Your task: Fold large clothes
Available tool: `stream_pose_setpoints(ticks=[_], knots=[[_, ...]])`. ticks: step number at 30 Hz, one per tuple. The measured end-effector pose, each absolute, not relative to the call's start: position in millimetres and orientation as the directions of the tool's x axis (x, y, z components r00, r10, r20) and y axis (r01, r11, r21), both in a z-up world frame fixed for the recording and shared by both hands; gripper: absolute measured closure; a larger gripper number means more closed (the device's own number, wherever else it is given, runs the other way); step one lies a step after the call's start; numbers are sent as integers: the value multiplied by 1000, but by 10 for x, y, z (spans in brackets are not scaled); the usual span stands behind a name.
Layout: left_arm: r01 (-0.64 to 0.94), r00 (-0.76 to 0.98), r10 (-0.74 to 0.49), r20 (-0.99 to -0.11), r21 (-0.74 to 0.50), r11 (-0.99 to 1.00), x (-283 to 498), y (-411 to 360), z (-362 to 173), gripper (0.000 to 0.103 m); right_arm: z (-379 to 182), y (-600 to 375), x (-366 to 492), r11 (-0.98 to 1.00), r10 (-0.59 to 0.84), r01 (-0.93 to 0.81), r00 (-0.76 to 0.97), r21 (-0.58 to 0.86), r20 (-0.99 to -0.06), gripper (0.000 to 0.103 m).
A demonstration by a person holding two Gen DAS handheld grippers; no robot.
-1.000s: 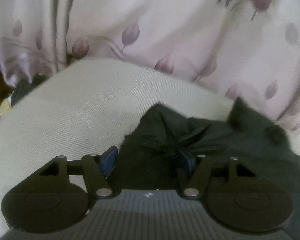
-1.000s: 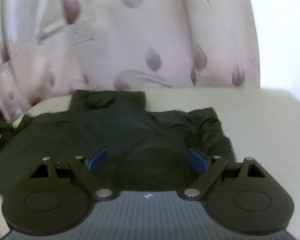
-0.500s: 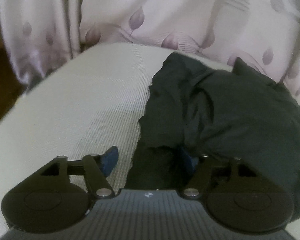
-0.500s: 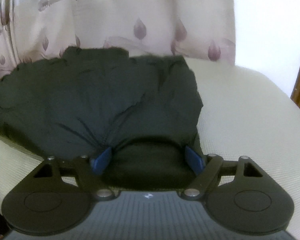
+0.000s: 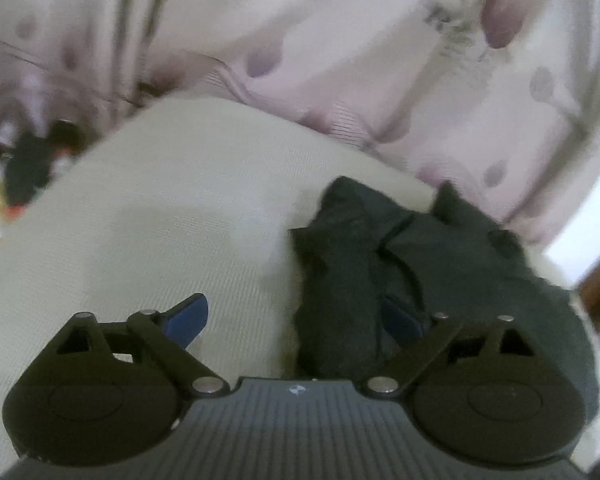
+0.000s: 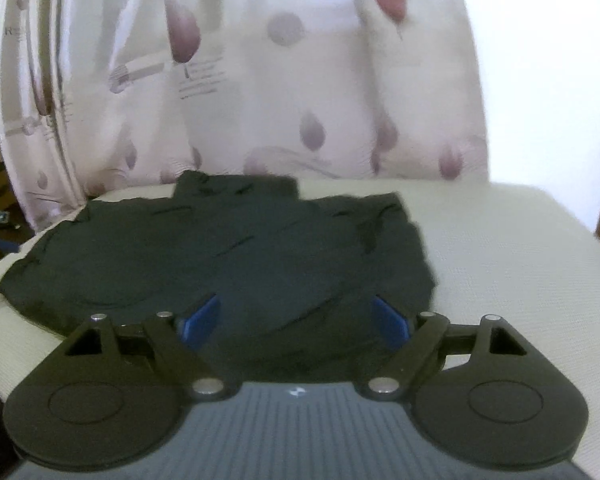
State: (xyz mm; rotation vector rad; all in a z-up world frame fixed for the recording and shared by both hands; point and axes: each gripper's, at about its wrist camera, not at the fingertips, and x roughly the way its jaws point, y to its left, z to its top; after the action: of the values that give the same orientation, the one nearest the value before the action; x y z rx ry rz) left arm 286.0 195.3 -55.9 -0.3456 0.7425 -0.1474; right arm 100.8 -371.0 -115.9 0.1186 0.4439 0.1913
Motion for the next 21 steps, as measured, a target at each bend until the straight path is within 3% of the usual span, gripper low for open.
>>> stream_pose_setpoints(ticks=[5,11,15,17,18,21], knots=[[146,661,-341,-669,-331,932,3086,1789,-696,26,-1168,-3505,1012,968,242,-190,882,164,-404,19],[214,567,-502,-653,-472,855,3287,1755,-937,29,-941,-3280,1141,946,311,-255,884,199,-348,19],[247,524,-577,-627,-537,807,3375,1748,-1010,50,-786,-2798,1331,930,368,-347,878,121,-305,20],[250,514,-604,-610,-567,785,3391,1785,-1052,55,-806,-2462,1474,928,360,-371,871,31,-334,38],[255,505,-621,-600,-584,771,3389,1802,-1077,61,-838,-2309,1537,922,356,-386,862,-14,-361,59],[254,490,-654,-576,-623,740,3385,1873,-1129,64,-954,-2027,1632,895,367,-437,833,-86,-413,64]])
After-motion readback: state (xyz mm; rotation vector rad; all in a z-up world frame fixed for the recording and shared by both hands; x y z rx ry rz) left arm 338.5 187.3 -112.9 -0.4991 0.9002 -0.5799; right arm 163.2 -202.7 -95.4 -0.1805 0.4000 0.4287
